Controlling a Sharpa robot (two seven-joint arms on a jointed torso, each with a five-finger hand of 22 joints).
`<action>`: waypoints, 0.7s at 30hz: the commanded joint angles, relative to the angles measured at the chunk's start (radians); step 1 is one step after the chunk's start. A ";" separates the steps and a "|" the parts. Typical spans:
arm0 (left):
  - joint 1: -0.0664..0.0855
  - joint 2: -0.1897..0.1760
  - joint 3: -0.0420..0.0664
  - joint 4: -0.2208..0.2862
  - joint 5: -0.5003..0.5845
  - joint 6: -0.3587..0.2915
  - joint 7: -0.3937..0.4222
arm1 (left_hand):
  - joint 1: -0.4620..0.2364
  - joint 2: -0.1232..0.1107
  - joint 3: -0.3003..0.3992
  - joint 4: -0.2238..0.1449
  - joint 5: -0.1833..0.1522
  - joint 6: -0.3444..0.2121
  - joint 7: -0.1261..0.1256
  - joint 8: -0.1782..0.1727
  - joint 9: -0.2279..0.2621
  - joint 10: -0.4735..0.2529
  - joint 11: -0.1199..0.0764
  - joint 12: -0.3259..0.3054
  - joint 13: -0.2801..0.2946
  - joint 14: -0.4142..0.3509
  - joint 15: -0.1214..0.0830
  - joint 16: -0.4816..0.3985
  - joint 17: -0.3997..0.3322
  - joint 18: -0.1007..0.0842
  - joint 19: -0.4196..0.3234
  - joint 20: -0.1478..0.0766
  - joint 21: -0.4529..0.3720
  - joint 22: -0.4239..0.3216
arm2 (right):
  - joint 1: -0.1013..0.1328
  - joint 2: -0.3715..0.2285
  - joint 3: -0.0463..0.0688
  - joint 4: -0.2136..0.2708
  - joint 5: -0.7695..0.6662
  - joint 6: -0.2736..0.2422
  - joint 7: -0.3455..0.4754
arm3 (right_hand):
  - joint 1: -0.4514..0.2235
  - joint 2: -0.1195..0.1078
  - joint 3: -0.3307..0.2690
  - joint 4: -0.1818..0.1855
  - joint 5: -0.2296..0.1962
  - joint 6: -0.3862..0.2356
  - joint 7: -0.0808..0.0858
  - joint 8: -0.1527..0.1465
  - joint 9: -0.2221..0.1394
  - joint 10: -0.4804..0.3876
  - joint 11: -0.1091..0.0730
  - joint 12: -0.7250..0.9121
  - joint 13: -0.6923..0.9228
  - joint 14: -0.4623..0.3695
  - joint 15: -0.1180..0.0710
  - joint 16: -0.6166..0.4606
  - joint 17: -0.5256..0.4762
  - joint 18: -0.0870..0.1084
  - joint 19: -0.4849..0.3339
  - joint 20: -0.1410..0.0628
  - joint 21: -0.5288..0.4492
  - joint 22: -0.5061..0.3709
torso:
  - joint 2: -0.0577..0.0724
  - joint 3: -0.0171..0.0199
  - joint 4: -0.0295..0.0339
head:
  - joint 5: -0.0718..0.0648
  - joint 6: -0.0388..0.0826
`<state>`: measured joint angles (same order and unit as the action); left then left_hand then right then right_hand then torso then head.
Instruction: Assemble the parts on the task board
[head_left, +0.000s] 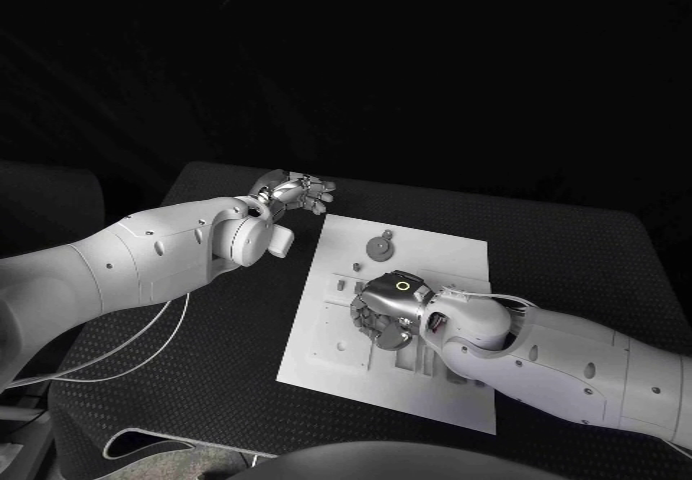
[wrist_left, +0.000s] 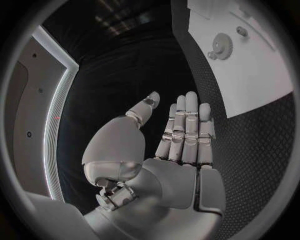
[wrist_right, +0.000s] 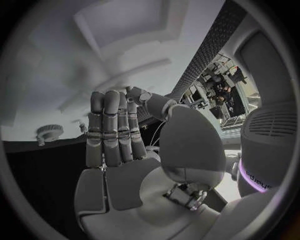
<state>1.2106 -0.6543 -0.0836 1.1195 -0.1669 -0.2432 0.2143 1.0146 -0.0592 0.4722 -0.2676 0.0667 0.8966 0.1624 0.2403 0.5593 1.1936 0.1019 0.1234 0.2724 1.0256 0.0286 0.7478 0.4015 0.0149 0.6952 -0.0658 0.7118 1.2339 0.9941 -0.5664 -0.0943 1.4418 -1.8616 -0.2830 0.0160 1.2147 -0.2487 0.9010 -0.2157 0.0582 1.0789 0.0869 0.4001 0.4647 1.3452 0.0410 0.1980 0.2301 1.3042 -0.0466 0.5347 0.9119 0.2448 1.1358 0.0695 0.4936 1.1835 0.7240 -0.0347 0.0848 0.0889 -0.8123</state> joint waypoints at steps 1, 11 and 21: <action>0.001 0.002 0.001 0.002 0.004 0.014 0.005 | 0.006 -0.003 0.001 -0.002 0.001 0.000 0.002 0.005 -0.002 0.002 0.002 -0.003 -0.001 0.000 0.005 -0.006 0.001 0.010 0.005 0.000 -0.007 0.001 | -0.004 -0.001 -0.007 -0.005 -0.031 0.018 0.000 | -0.003 0.010 -0.003 -0.006 0.004 0.004 0.001 -0.003 0.000 0.005 0.000 0.003 0.000 0.002 -0.007 0.004 0.001 0.017 0.000 -0.005 0.006 0.001 | 0.000 0.0004 0.0006 | 0.001 -0.001; 0.001 0.002 0.001 0.001 0.004 0.016 0.004 | 0.006 -0.003 0.001 -0.002 0.001 -0.001 0.002 0.005 -0.002 0.002 0.003 -0.003 -0.002 -0.001 0.005 -0.007 0.002 0.010 0.005 0.000 -0.007 0.001 | -0.004 -0.002 -0.008 -0.001 -0.035 0.013 -0.003 | -0.003 0.010 -0.003 -0.008 0.004 0.004 0.001 -0.003 0.001 0.005 0.000 0.002 0.001 0.002 -0.007 0.004 0.001 0.017 0.000 -0.005 0.006 0.002 | 0.000 0.0012 -0.0008 | 0.003 -0.003; 0.001 0.002 0.001 0.003 0.004 0.017 0.002 | 0.006 -0.003 0.001 -0.002 0.001 -0.001 0.002 0.006 -0.002 0.002 0.003 -0.004 -0.002 -0.001 0.005 -0.008 0.003 0.010 0.005 0.001 -0.008 0.002 | -0.004 0.008 -0.010 -0.017 -0.022 0.033 -0.005 | -0.011 0.010 0.001 -0.007 0.005 -0.006 0.006 -0.012 0.002 -0.005 0.005 -0.009 0.002 -0.006 -0.003 -0.001 0.000 0.017 -0.010 -0.001 0.000 0.001 | 0.000 0.0001 -0.0016 | 0.001 -0.003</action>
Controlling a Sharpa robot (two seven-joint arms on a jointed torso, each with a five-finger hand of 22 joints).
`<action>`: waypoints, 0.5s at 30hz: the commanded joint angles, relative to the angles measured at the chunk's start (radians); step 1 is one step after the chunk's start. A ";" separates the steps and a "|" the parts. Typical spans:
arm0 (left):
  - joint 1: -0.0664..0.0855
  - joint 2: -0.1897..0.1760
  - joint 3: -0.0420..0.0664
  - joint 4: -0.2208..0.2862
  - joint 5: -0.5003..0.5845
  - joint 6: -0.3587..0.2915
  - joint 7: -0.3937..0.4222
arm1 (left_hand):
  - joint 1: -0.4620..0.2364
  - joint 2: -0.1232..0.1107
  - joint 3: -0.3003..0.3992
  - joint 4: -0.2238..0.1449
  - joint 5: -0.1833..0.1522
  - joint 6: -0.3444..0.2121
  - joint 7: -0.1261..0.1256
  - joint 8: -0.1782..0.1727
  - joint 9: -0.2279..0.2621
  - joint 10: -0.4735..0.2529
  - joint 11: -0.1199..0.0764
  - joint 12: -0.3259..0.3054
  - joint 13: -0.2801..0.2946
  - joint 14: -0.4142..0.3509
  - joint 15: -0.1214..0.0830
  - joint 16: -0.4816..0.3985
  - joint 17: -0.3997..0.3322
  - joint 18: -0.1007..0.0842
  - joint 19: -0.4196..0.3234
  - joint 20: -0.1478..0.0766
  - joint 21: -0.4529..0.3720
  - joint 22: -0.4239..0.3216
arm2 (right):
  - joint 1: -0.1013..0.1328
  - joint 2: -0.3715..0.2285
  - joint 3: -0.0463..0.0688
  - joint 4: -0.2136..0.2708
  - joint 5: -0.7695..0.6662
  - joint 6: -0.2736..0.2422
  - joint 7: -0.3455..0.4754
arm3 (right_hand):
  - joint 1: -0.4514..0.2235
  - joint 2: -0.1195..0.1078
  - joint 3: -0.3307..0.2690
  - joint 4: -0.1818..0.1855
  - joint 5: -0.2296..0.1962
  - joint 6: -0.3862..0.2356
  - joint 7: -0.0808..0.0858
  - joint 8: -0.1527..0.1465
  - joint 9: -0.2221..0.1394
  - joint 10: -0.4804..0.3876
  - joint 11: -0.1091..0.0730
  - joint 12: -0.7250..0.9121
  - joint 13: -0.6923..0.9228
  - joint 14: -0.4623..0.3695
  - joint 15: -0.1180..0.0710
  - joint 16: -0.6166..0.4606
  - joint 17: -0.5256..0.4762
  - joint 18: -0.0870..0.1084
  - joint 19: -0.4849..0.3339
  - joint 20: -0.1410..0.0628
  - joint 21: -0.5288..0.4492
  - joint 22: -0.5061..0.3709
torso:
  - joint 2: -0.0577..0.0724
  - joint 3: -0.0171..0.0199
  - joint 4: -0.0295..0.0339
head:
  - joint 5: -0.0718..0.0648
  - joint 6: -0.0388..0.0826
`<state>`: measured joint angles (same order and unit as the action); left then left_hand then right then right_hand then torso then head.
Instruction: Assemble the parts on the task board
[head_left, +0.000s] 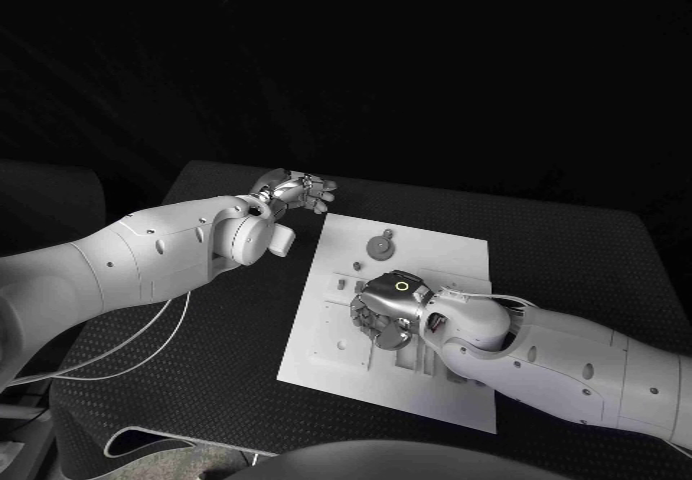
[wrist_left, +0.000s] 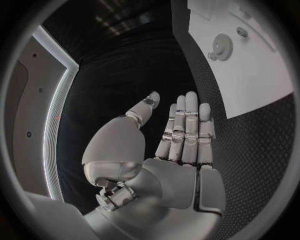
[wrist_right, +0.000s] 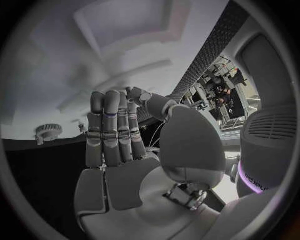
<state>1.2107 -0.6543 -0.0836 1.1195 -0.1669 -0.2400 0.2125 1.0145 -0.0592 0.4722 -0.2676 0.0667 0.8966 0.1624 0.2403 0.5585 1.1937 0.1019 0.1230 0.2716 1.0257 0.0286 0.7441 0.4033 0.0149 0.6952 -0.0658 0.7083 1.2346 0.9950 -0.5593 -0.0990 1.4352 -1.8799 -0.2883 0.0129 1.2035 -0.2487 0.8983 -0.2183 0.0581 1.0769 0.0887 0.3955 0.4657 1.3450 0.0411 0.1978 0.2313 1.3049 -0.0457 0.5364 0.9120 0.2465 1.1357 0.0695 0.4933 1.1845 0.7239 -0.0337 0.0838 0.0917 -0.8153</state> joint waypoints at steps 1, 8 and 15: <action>0.001 0.003 0.001 0.003 0.004 0.014 0.004 | 0.007 -0.003 0.001 -0.002 0.001 -0.001 0.002 0.006 -0.001 0.002 0.003 -0.003 -0.001 -0.001 0.005 -0.004 0.001 0.010 0.005 0.001 -0.004 0.001 | -0.005 0.002 -0.006 -0.013 0.000 0.040 0.000 | -0.007 0.006 0.006 -0.005 0.013 -0.011 0.007 -0.012 0.001 -0.011 0.008 -0.015 0.001 -0.013 -0.001 -0.007 -0.001 0.015 -0.018 0.003 -0.002 0.002 | 0.000 -0.0012 -0.0004 | -0.002 -0.001; 0.001 0.001 0.001 0.003 0.004 0.015 0.002 | 0.007 -0.004 0.001 -0.002 0.001 -0.001 0.002 0.006 -0.001 0.000 0.003 -0.004 -0.002 -0.002 0.006 -0.006 0.002 0.010 0.004 0.001 -0.005 0.001 | -0.005 0.005 -0.013 -0.013 0.016 0.042 0.008 | -0.039 -0.005 -0.030 -0.018 0.042 -0.049 0.025 -0.039 -0.003 -0.051 0.027 -0.047 0.000 -0.026 0.011 -0.015 -0.002 0.015 -0.042 0.012 -0.003 0.015 | 0.000 -0.0007 0.0002 | -0.001 -0.004; 0.001 0.001 0.001 0.004 0.004 0.019 0.002 | 0.007 -0.004 0.001 -0.002 0.000 -0.001 0.002 0.006 -0.001 0.000 0.004 -0.005 -0.002 -0.002 0.006 -0.007 0.003 0.010 0.004 0.001 -0.006 0.002 | -0.005 0.001 -0.013 -0.014 0.026 0.030 0.009 | -0.050 -0.018 -0.064 -0.021 0.031 -0.080 0.039 -0.058 -0.008 -0.081 0.039 -0.068 -0.002 -0.040 0.021 -0.022 -0.002 0.015 -0.055 0.017 -0.006 0.021 | -0.001 -0.0003 0.0007 | -0.001 -0.003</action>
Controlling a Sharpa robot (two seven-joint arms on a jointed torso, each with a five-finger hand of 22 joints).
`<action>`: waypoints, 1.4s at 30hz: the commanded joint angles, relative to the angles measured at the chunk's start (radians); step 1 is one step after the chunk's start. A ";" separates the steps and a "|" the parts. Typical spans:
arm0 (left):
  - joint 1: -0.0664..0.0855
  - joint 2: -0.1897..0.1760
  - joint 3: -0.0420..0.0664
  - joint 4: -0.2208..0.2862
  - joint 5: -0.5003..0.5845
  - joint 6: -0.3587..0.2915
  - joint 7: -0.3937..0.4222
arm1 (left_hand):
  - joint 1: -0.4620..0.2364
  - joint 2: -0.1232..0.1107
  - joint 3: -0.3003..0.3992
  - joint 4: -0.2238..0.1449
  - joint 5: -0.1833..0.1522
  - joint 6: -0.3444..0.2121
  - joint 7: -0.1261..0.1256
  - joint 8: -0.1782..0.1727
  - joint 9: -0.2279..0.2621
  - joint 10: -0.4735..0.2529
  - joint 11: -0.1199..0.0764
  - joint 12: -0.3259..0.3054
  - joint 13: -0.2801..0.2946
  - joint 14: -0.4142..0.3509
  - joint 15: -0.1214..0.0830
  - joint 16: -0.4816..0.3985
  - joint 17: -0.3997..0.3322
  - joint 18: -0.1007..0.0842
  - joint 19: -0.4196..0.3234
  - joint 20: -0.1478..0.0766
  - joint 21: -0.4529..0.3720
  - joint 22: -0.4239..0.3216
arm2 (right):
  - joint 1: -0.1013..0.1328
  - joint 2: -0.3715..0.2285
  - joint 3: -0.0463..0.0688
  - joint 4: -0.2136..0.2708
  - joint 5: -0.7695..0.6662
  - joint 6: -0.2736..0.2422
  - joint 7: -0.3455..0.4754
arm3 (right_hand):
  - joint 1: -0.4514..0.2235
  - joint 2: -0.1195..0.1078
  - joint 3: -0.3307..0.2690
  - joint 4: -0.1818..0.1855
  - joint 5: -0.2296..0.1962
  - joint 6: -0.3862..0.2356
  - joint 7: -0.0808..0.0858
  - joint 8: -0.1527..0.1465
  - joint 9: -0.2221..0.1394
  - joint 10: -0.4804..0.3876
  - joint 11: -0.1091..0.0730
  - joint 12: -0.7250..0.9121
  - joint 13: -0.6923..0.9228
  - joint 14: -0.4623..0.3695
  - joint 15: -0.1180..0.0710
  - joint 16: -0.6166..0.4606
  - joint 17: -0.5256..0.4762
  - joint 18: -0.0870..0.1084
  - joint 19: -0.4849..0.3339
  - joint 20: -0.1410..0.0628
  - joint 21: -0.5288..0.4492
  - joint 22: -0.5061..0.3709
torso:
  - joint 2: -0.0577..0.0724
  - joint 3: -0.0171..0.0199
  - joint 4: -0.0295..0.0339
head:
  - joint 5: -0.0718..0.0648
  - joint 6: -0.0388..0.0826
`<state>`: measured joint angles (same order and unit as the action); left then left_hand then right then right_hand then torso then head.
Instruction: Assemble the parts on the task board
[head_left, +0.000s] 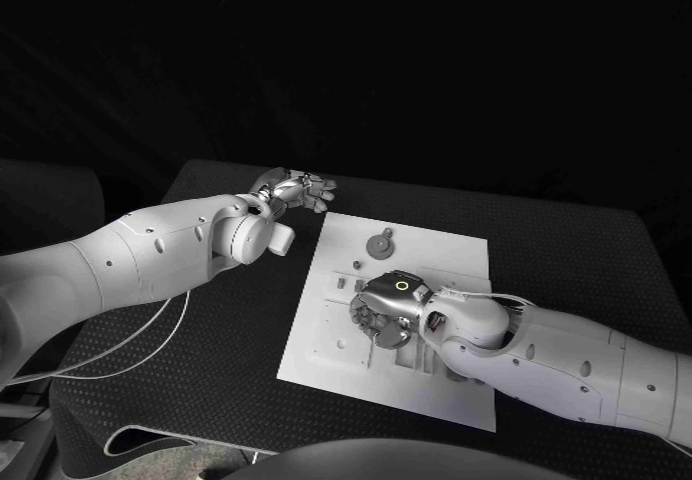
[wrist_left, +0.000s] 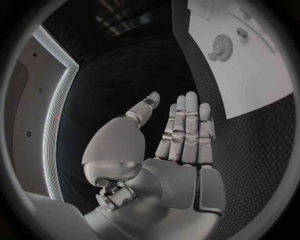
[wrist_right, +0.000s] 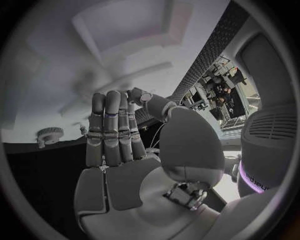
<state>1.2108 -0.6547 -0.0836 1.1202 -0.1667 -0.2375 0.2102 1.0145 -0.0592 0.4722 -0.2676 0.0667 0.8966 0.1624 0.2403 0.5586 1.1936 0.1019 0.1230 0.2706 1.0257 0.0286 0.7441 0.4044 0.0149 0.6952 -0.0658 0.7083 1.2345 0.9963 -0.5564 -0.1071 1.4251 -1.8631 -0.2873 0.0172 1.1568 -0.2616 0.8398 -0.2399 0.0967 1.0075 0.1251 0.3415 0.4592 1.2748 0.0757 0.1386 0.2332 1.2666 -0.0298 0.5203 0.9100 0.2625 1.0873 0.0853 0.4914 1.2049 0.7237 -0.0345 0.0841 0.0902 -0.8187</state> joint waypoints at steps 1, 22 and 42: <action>0.001 0.001 0.001 0.003 0.004 0.016 0.004 | 0.007 -0.004 0.001 -0.002 0.000 -0.001 0.002 0.006 -0.002 0.000 0.004 -0.005 -0.001 -0.002 0.006 -0.007 0.002 0.010 0.004 0.001 -0.006 0.002 | -0.006 -0.003 -0.005 -0.003 0.014 0.031 0.007 | -0.005 -0.008 -0.009 0.000 -0.008 -0.014 0.004 -0.007 -0.002 -0.014 0.006 -0.012 -0.004 -0.003 0.006 -0.007 -0.001 -0.001 -0.009 0.002 -0.005 0.001 | 0.000 0.0006 0.0004 | 0.000 0.000; 0.001 -0.003 0.001 -0.003 0.004 0.019 0.001 | 0.007 -0.005 0.000 -0.002 0.000 -0.002 0.002 0.006 -0.002 -0.002 0.005 -0.007 -0.003 -0.003 0.007 -0.009 0.004 0.010 0.004 0.002 -0.007 0.003 | 0.024 -0.069 -0.001 0.051 0.061 -0.080 -0.017 | -0.009 -0.035 -0.059 -0.007 -0.030 -0.110 0.046 -0.060 -0.027 -0.092 0.034 -0.058 -0.016 -0.026 0.031 -0.009 0.002 -0.001 -0.034 0.012 -0.012 0.016 | 0.000 0.0012 -0.0010 | -0.011 0.011; 0.001 0.000 0.000 -0.012 0.004 0.025 0.001 | 0.008 -0.005 0.000 -0.002 -0.001 -0.002 0.002 0.007 -0.002 -0.003 0.005 -0.007 -0.003 -0.003 0.007 -0.011 0.006 0.010 0.003 0.002 -0.008 0.003 | 0.138 -0.278 0.090 0.141 0.214 0.109 0.000 | -0.079 -0.025 -0.192 -0.011 0.069 -0.115 0.047 -0.051 -0.032 -0.098 0.028 -0.060 -0.020 0.009 0.022 0.058 0.044 -0.001 0.020 -0.018 0.040 0.060 | -0.001 0.0010 -0.0030 | -0.040 0.032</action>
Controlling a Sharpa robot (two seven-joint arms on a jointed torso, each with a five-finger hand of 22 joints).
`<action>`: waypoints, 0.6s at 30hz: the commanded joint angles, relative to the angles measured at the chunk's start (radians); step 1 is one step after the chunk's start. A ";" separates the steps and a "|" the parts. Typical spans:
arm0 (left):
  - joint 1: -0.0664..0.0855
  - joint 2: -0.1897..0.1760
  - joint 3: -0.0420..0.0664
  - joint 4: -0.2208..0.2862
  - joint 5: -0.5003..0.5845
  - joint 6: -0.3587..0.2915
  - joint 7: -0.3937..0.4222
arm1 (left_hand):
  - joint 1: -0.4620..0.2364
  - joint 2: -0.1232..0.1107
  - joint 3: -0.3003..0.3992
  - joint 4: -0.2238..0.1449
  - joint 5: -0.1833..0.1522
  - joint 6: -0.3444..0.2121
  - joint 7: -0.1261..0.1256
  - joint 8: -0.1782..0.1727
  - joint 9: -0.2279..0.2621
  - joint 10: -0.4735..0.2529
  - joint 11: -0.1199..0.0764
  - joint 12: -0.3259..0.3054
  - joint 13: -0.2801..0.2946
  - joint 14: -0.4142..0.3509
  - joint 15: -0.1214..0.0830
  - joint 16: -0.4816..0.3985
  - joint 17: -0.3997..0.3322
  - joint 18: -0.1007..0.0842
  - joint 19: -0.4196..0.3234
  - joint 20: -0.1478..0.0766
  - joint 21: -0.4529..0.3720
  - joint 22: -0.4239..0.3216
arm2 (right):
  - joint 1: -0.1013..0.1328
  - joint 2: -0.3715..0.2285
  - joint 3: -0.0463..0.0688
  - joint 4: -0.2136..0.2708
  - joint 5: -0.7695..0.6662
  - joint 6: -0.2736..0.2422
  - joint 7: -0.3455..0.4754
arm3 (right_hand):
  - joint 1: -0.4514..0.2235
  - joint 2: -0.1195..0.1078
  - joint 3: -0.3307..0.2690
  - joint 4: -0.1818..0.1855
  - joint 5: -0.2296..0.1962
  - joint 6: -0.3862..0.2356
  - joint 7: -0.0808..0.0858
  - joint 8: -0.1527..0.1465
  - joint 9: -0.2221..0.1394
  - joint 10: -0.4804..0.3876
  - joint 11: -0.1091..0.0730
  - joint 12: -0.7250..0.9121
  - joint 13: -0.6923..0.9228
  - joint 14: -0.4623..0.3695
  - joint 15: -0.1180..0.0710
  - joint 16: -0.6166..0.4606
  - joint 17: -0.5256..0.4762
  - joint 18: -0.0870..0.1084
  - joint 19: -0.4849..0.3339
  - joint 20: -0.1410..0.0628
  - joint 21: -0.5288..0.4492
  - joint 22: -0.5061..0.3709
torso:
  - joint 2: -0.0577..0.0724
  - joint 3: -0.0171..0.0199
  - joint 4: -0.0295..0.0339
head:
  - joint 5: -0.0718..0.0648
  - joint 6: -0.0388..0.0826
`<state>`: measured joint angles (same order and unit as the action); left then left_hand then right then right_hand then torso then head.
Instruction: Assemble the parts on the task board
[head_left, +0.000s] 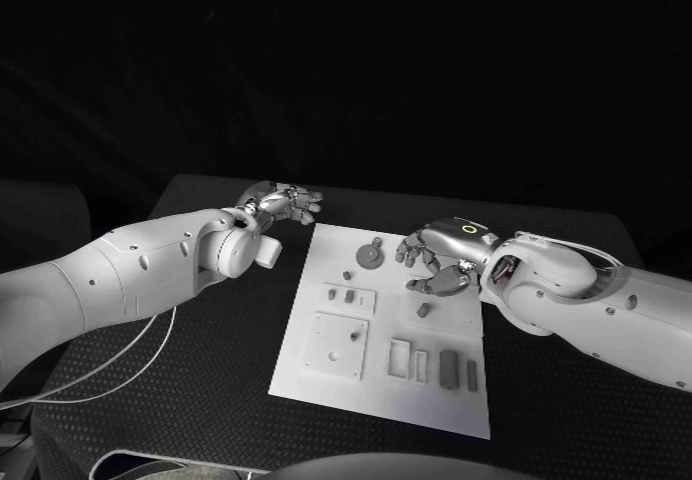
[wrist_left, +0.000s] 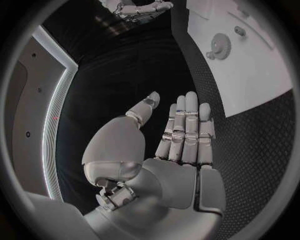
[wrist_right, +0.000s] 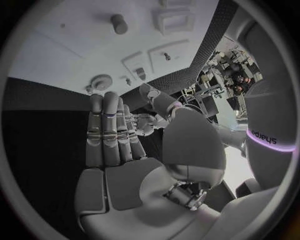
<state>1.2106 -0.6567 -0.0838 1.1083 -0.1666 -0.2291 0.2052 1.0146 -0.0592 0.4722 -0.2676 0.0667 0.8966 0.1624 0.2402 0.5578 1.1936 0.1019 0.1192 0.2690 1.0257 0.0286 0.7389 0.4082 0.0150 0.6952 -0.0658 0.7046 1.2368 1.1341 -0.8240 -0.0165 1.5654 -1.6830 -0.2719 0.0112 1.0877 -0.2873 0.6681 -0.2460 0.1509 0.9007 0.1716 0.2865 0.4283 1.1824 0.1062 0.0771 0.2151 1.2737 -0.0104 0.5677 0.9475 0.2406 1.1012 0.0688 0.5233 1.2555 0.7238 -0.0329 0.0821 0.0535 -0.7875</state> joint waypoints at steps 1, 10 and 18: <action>0.001 0.002 0.001 -0.001 0.004 0.017 0.007 | 0.008 -0.005 0.000 -0.002 -0.001 -0.002 0.002 0.007 -0.002 -0.003 0.005 -0.004 -0.002 -0.003 0.007 -0.006 0.002 0.010 0.003 0.002 -0.004 0.001 | 0.001 -0.014 -0.001 -0.002 0.026 0.100 0.003 | -0.015 0.001 -0.029 -0.005 0.021 -0.009 -0.001 0.004 -0.002 -0.009 -0.002 -0.001 -0.004 0.000 0.004 0.015 0.009 0.021 0.005 -0.002 0.010 0.012 | -0.001 -0.0002 -0.0018 | -0.004 0.002; 0.001 0.004 0.000 -0.002 0.004 0.018 0.007 | 0.008 -0.005 0.000 -0.002 -0.001 -0.002 0.002 0.007 -0.002 -0.003 0.005 -0.004 -0.002 -0.003 0.007 -0.006 0.002 0.010 0.003 0.002 -0.004 0.001 | -0.005 -0.019 -0.017 -0.040 -0.062 0.167 -0.033 | -0.044 0.001 -0.083 -0.010 0.034 -0.029 -0.026 -0.001 -0.005 -0.067 0.009 -0.014 -0.023 -0.023 0.013 0.032 0.017 0.021 -0.010 0.000 0.011 0.024 | 0.000 0.0008 0.0011 | -0.010 0.003; 0.000 0.002 0.000 -0.004 0.004 0.020 0.007 | 0.008 -0.004 0.001 -0.002 -0.001 -0.002 0.002 0.007 -0.002 -0.003 0.006 -0.004 -0.002 -0.003 0.007 -0.007 0.003 0.010 0.003 0.002 -0.005 0.002 | -0.030 -0.020 -0.023 -0.037 -0.077 0.174 -0.033 | -0.061 0.001 -0.117 -0.006 0.025 -0.032 -0.032 0.002 -0.004 -0.078 0.011 -0.008 -0.033 -0.034 0.015 0.044 0.020 0.021 -0.018 0.002 0.010 0.031 | 0.001 0.0001 0.0016 | -0.011 0.002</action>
<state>1.2102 -0.6560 -0.0843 1.1033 -0.1666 -0.2253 0.2050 1.0146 -0.0592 0.4722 -0.2676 0.0667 0.8967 0.1624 0.2438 0.5569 1.1936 0.1019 0.1192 0.2682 1.0220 0.0322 0.7361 0.4098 0.0149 0.6952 -0.0658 0.7046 1.2368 1.1064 -0.8468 -0.0393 1.5277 -1.7292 -0.1314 -0.0156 1.0356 -0.2880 0.5542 -0.2520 0.1779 0.8742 0.1414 0.2865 0.4238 1.1023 0.1230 0.0645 0.1827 1.2447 0.0041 0.6063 0.9664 0.2396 1.0924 0.0697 0.5306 1.2855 0.7238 -0.0323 0.0838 0.0418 -0.7855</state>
